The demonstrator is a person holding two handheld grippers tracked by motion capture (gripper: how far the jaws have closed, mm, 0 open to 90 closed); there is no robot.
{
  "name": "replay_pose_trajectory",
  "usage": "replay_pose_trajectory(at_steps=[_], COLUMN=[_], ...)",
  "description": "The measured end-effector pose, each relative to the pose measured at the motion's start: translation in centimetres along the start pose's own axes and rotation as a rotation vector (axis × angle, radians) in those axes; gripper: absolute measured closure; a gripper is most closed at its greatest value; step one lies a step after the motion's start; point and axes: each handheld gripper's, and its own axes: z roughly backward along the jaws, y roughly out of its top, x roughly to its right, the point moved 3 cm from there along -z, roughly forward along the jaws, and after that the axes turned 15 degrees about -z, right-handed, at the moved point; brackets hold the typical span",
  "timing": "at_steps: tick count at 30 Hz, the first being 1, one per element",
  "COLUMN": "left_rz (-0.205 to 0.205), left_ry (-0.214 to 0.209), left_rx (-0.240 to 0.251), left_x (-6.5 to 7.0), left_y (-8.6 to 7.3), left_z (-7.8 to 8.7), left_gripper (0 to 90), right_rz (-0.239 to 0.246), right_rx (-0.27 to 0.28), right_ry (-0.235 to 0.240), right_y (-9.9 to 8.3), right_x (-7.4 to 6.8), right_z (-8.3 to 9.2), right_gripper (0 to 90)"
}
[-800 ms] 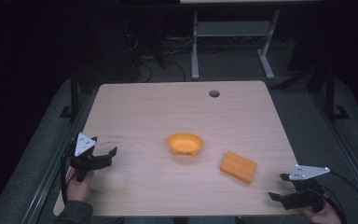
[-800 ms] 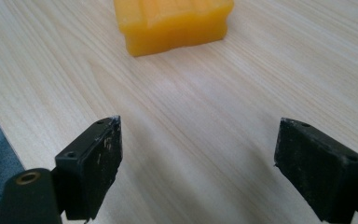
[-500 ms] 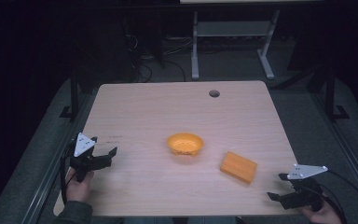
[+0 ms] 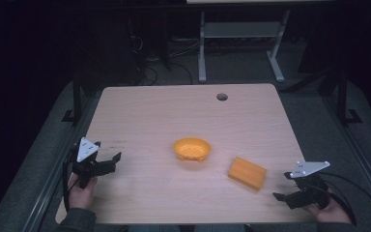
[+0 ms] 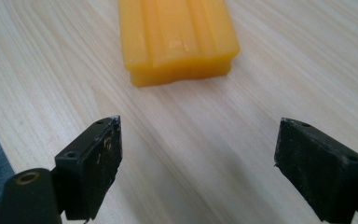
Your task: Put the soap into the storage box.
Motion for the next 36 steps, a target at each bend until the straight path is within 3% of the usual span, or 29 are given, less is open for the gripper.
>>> replay_pose_trajectory(at_steps=[15, 29, 36], left_rz=[0.003, 0.006, 0.007], left_ry=[0.005, 0.004, 0.003], left_rx=[0.0, 0.009, 0.011], left_x=[-0.1, -0.3, -0.3], left_y=[0.0, 0.1, 0.1], left_z=[0.1, 0.1, 0.1], left_gripper=[14.1, 14.1, 14.1], right_rz=[0.046, 0.089, 0.138], right_rx=[-0.017, -0.055, -0.076], right_ry=[-0.003, 0.018, 0.029], right_y=[2.5, 5.1, 6.9], right_x=[-0.6, -1.8, -3.0], right_z=[0.3, -1.0, -2.0], right_gripper=[15.7, 15.7, 16.0])
